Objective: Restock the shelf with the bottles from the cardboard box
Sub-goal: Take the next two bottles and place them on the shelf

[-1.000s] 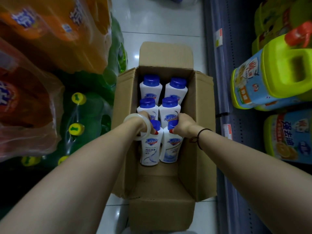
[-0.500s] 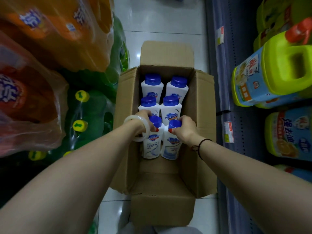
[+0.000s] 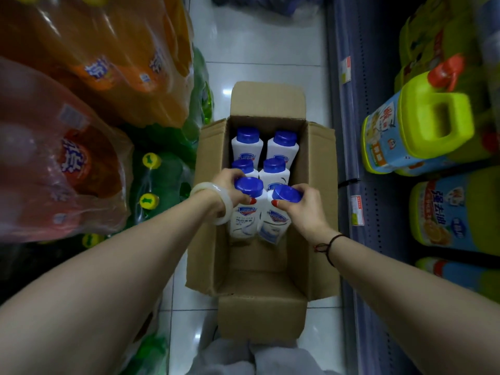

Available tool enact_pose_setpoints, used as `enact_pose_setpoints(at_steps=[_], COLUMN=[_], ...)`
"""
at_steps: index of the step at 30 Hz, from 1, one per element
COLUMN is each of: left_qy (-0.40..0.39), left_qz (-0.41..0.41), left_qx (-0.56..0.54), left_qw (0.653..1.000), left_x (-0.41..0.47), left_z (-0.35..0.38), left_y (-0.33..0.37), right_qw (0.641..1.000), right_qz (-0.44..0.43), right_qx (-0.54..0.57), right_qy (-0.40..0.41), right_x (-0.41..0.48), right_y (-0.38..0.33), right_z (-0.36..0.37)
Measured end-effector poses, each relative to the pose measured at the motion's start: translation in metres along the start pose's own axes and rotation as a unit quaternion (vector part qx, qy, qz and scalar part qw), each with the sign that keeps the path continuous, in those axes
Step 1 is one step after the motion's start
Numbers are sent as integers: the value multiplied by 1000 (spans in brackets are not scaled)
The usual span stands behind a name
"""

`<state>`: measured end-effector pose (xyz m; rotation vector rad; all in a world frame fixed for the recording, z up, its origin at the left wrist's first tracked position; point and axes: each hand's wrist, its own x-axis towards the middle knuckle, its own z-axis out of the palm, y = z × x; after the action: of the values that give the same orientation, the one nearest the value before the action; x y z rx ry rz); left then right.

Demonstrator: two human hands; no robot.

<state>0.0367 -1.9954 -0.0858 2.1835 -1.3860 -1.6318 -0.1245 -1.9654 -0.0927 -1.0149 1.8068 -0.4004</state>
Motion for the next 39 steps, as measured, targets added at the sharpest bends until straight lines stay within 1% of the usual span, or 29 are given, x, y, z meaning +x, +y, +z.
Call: enact_pose_setpoints(at_steps=[4,7,12,15,18,20,23,28,34,39], left_qy=[-1,3,9,-5,-14,-9,1,7,18,17], left_qz=[23,40,40,71,95,120,148,179,223,256], left_qx=[-27,-52,-96,-89,-87,-72,-56,-24,14,20], left_qw=[999,998,994,993,992,990,987,983,975,966], left_x=[-21,-40,-79,-106,-139,-162,-199,-260,-340,-403], left_z=[-21,-34,-59,-82,-110,-128,-157,-201,-252,-291], left_y=[20,38,71,99,132,155,187,240,304,359], right_qw=[999,998,996,994,991,988,985,979,969,961], right_qz=[-11,-18,-67,-89,-123,-151,-170,-200,-242,-269], right_qx=[43,53,50,63,48,36,17,-25,-40,-49], right_qy=[3,14,19,25,17,23,31,4,-34,-53], right_x=[-12,-23,-48,-66,-90,-107,-130,-170,-233,-288], right_y=[-29,-49,-95,-128,-162,-184,-215,-268,-349,-415], right_z=[-20,-37,-70,-95,-121,-139,-169,-214,-280,-336])
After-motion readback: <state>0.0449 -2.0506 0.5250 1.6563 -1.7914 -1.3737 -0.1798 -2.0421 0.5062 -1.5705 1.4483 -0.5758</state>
